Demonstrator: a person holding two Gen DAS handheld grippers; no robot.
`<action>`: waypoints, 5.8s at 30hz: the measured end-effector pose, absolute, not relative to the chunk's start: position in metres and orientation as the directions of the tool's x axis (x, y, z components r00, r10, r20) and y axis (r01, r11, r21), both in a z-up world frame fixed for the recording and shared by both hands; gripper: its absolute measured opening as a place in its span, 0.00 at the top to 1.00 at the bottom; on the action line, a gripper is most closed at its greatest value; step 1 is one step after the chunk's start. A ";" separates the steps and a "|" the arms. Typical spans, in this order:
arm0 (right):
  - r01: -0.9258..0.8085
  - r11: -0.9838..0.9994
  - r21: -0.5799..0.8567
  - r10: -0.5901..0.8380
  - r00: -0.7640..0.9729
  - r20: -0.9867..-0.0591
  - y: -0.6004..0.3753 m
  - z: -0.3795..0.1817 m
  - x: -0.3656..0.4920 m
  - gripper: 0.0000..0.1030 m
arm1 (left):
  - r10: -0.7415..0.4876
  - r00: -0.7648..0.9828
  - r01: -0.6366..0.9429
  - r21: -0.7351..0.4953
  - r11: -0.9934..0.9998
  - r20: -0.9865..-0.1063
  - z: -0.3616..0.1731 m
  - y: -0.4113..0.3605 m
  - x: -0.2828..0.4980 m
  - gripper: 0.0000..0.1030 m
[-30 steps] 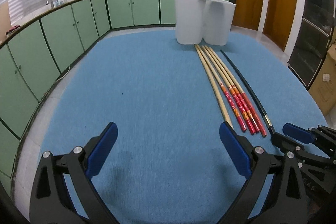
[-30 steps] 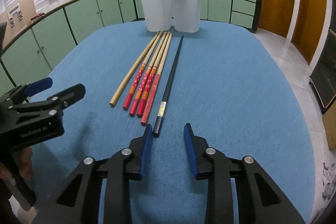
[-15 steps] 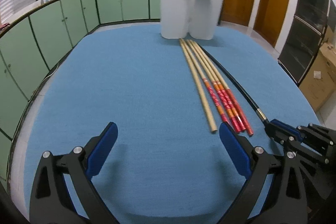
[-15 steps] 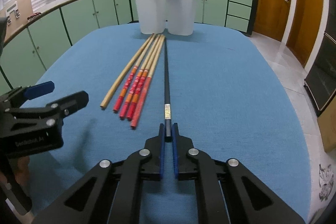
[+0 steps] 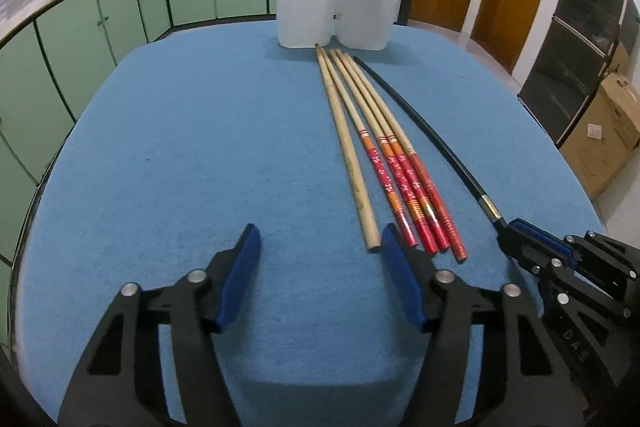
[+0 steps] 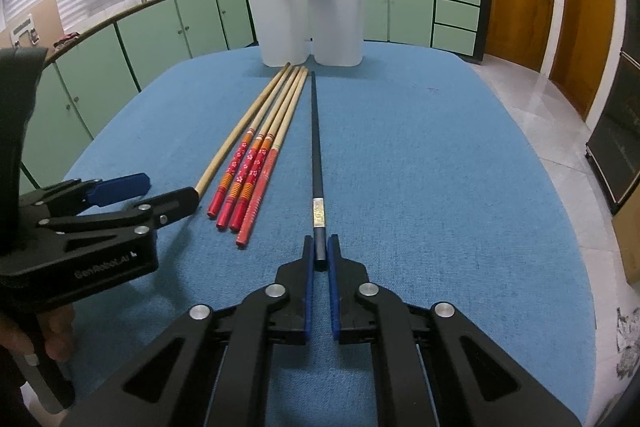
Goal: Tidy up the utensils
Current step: 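Grasp the second black chopstick with the right tool while the left grasps a wooden chopstick, then lower the black chopstick into the holder with the right tool while the left inserts the wooden one, then open both tools to release the chopsticks and withdraw from the holder, then move both tools down toward the red-patterned chopsticks on the mat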
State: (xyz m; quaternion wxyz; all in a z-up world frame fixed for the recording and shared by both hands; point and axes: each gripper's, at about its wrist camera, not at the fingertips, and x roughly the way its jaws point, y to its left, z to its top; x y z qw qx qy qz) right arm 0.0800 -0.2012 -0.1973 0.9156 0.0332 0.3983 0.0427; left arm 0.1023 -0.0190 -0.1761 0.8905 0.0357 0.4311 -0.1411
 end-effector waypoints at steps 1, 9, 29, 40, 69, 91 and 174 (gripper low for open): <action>-0.052 0.994 0.094 0.104 0.679 -0.727 -0.201 -0.197 0.080 0.93 | -0.221 0.588 0.283 -0.057 0.957 -0.778 -0.176 -0.020 0.102 0.48; -0.048 0.993 0.103 0.109 0.677 -0.728 -0.202 -0.198 0.080 0.93 | -0.238 0.584 0.299 -0.067 0.952 -0.776 -0.177 -0.028 0.100 0.82; -0.099 0.991 0.094 0.137 0.757 -0.639 -0.207 -0.145 0.065 0.94 | -0.211 0.704 0.293 0.006 0.956 -0.678 -0.114 -0.021 0.077 0.94; -0.137 0.986 0.095 0.167 0.830 -0.532 -0.232 -0.065 0.067 0.94 | -0.266 0.808 0.314 0.001 0.949 -0.526 -0.033 -0.007 0.077 0.94; -0.358 0.932 0.048 0.329 0.787 -0.521 -0.233 0.069 0.154 0.94 | -0.375 0.836 0.403 -0.017 0.915 -0.401 0.069 -0.014 0.146 0.94; -0.270 0.963 -0.019 0.227 0.843 -0.489 -0.232 0.083 0.288 0.94 | -0.327 0.876 0.360 0.029 0.933 -0.353 0.083 -0.068 0.272 0.94; -0.124 0.990 0.063 0.130 0.656 -0.744 -0.171 -0.194 0.090 0.94 | -0.081 0.732 0.180 0.078 0.981 -0.677 -0.146 0.021 0.091 0.07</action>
